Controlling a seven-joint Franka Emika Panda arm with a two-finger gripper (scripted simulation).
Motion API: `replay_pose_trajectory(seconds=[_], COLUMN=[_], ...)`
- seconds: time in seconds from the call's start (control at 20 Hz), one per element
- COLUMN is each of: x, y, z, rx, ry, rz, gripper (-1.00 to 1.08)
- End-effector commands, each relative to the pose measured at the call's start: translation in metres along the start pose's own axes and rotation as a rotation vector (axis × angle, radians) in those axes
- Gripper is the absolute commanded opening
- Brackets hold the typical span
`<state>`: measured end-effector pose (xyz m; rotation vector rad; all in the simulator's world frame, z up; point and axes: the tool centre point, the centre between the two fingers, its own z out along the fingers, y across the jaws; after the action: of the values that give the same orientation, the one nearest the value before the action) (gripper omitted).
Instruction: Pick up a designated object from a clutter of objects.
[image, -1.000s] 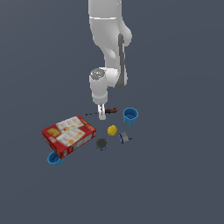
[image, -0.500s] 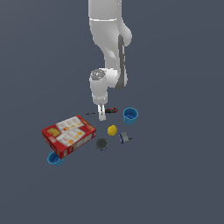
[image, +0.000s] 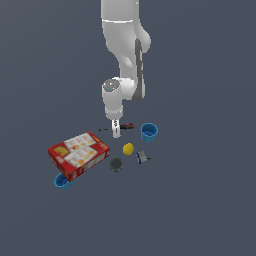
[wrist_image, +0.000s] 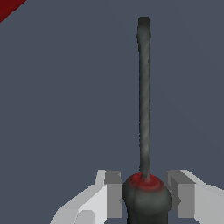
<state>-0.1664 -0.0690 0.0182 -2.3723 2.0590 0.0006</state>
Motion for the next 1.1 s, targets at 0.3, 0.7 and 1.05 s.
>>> replay_pose_trajectory(seconds=[0.3,0.7,1.05], x=[0.007,0.022,0.037], y=[-0.016,-0.047,-0.081], z=[-0.024,-0.070,-0.121], rx=[0.001,0.000,-0.001], ry=[0.000,0.002,0.003], rz=[0.000,0.001,0.001], gripper=[-1.00,-1.00,-1.00])
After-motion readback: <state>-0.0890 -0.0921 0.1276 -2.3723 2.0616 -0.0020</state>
